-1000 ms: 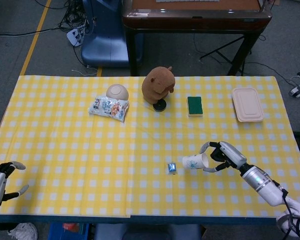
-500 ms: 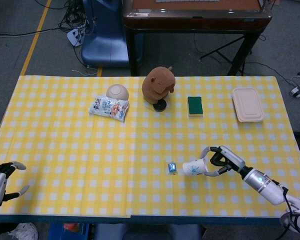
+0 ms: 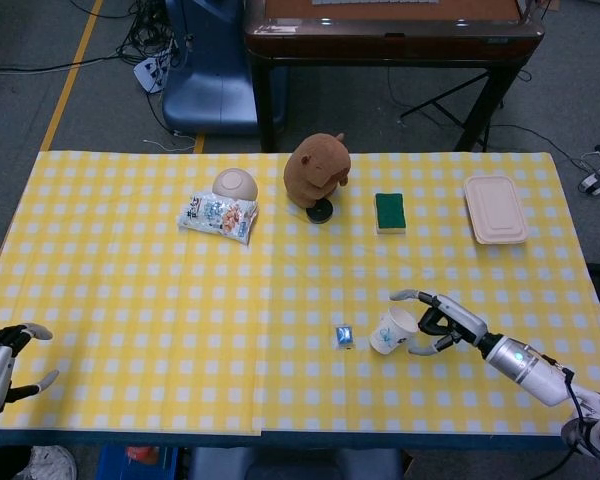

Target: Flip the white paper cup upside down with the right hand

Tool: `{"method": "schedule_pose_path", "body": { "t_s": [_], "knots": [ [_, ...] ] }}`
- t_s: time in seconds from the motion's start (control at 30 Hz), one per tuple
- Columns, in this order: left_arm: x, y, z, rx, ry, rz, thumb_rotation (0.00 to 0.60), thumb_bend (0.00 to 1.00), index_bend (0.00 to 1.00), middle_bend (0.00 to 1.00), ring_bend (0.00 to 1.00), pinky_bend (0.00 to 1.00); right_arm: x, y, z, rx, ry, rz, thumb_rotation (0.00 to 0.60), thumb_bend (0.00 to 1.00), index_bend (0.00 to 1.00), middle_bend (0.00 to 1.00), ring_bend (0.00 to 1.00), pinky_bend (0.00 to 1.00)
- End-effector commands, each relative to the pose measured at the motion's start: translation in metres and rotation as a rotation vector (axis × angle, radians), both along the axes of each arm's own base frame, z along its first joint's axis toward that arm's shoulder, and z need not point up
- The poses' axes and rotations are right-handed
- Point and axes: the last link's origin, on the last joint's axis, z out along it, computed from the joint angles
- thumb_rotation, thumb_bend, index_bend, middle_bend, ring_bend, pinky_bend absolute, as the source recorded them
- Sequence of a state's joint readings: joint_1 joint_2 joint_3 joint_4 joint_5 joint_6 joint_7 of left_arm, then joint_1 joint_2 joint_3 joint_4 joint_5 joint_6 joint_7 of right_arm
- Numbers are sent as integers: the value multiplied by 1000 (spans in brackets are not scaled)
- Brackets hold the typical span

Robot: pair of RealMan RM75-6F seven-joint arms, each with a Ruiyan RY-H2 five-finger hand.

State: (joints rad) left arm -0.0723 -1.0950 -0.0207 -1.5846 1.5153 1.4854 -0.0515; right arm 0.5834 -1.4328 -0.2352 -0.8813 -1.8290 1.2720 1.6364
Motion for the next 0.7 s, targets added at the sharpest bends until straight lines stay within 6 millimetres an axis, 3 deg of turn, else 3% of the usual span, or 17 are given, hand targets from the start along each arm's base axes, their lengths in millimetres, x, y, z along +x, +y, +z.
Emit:
{"method": "schedule_pose_path", "body": {
  "t_s": [0.03, 0.27, 0.4, 0.7],
  "knots": [
    [0, 0, 0, 0, 0, 0, 600, 171, 467, 361, 316, 438, 0, 0, 1, -5, 3, 3, 600, 0, 164, 1000, 1000, 1000],
    [0, 0, 1, 2, -2, 0, 600, 171, 467, 361, 316, 438, 1, 1, 12, -58, 25, 38, 600, 0, 163, 1000, 1000, 1000],
    [0, 0, 0, 1, -2, 0, 600, 171, 467, 361, 317, 438, 6, 3, 23, -144, 132, 121, 600, 0, 164, 1000, 1000, 1000],
    [1, 0, 0, 0, -3, -2, 600, 171, 467, 361, 316, 438, 45, 15, 51, -439, 706, 376, 600, 0, 164, 1000, 1000, 1000]
  ]
}}
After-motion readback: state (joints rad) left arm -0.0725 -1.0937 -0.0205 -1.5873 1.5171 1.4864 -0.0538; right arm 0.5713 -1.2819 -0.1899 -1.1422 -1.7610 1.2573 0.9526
